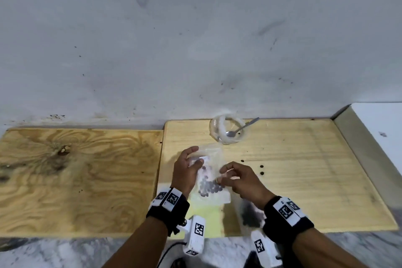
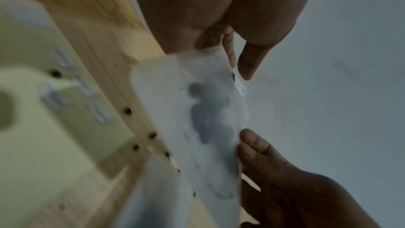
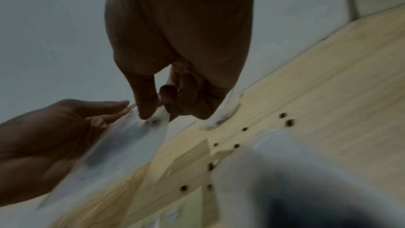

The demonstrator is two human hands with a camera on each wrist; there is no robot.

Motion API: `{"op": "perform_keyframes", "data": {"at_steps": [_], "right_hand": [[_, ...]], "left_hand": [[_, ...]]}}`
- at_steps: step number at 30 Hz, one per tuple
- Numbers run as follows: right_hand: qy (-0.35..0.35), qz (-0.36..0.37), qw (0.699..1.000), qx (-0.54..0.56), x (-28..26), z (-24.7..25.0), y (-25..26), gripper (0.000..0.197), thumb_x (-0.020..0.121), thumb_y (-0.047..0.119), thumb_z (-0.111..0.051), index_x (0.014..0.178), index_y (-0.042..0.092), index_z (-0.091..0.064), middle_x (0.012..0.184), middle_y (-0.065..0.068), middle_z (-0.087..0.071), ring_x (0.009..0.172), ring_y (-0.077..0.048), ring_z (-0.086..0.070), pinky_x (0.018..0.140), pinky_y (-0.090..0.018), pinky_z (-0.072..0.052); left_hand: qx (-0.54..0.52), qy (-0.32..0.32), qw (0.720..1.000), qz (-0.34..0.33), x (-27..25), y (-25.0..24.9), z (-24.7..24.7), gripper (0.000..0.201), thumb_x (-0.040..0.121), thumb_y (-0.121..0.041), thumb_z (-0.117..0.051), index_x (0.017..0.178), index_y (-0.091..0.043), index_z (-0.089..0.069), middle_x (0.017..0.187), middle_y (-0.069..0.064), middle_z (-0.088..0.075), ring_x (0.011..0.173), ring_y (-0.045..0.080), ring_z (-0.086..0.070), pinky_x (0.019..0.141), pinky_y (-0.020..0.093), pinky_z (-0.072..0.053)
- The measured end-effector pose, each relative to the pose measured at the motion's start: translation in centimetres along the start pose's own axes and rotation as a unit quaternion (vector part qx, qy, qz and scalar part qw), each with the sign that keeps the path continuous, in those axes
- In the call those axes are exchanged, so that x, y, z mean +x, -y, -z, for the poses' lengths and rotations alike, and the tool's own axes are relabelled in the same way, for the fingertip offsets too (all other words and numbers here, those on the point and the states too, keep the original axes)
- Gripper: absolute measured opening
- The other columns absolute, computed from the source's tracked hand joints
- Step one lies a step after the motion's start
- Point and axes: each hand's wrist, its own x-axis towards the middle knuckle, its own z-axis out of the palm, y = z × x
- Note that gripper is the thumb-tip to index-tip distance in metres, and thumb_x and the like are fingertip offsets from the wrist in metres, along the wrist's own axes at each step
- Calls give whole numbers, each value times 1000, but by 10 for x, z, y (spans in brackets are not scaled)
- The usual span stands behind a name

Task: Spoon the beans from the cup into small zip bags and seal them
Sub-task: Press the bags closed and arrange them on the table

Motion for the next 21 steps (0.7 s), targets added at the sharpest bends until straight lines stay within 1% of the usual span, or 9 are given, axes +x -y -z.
{"op": "perform_keyframes", "data": {"at_steps": [2, 4, 7, 9, 11, 12, 14, 18, 21], "right_hand": [[-13, -20, 1000, 7, -9, 44, -16, 21, 79, 1, -79, 93, 11, -68, 79, -7, -54, 44, -1, -44, 40, -13, -32], [-72, -28, 997, 9, -18, 92, -34, 23, 80, -4, -74, 96, 12, -70, 83, -5, -53, 47, 0, -45, 39, -10, -31], [-153, -44, 987, 8, -31, 169, -67, 26, 80, -3, -73, 97, 15, -72, 86, -5, -54, 60, -11, -49, 41, -11, -32], [-176, -49, 983, -15, -37, 217, -92, 29, 77, -2, -74, 94, 21, -73, 88, -9, -59, 64, -20, -54, 46, -19, -41], [-196, -70, 977, -42, -43, 259, -113, 31, 73, 2, -79, 93, 25, -72, 90, -11, -66, 70, -24, -63, 60, -32, -54], [-199, -86, 974, -63, -45, 277, -122, 31, 72, 6, -82, 95, 25, -72, 91, -9, -67, 75, -22, -65, 64, -32, -54], [-200, -118, 965, -120, -49, 308, -142, 35, 72, 17, -86, 102, 24, -69, 94, -3, -65, 85, -20, -64, 65, -24, -48], [-180, -158, 948, -208, -52, 345, -180, 49, 74, 34, -83, 118, 25, -63, 112, -1, -61, 102, -18, -60, 81, -27, -47], [-155, -174, 939, -253, -51, 357, -196, 55, 76, 40, -79, 125, 26, -60, 127, -1, -56, 114, -19, -58, 91, -30, -48]], "left_hand": [[-19, 40, 999, 25, -5, 1, -46, 41, 82, -3, -69, 117, -23, -62, 113, 7, -69, 98, 19, -66, 79, 22, -53], [-12, 77, 996, 44, -10, 9, -97, 44, 79, -9, -72, 118, -28, -61, 116, 2, -65, 105, 18, -62, 88, 32, -52], [21, 107, 991, 83, -18, 27, -179, 34, 82, -4, -70, 110, -23, -66, 104, -2, -60, 101, 19, -59, 82, 32, -49], [39, 137, 983, 114, -24, 40, -231, 27, 82, -3, -69, 98, -25, -69, 103, 1, -61, 99, 23, -61, 78, 34, -49], [63, 174, 972, 144, -28, 54, -281, 26, 82, -8, -70, 95, -30, -69, 113, 3, -62, 102, 25, -63, 81, 37, -51], [73, 184, 968, 156, -30, 59, -303, 26, 81, -10, -71, 97, -30, -68, 116, 3, -62, 104, 26, -64, 82, 38, -52], [90, 195, 959, 183, -33, 71, -344, 31, 80, -11, -71, 107, -27, -66, 121, 3, -62, 108, 27, -63, 87, 42, -53], [130, 203, 946, 217, -39, 92, -401, 49, 81, -8, -71, 127, -16, -58, 126, 2, -57, 115, 26, -59, 93, 43, -54], [173, 214, 929, 246, -42, 104, -421, 50, 80, -10, -73, 127, -16, -58, 129, 3, -57, 116, 27, -58, 94, 41, -53]]}}
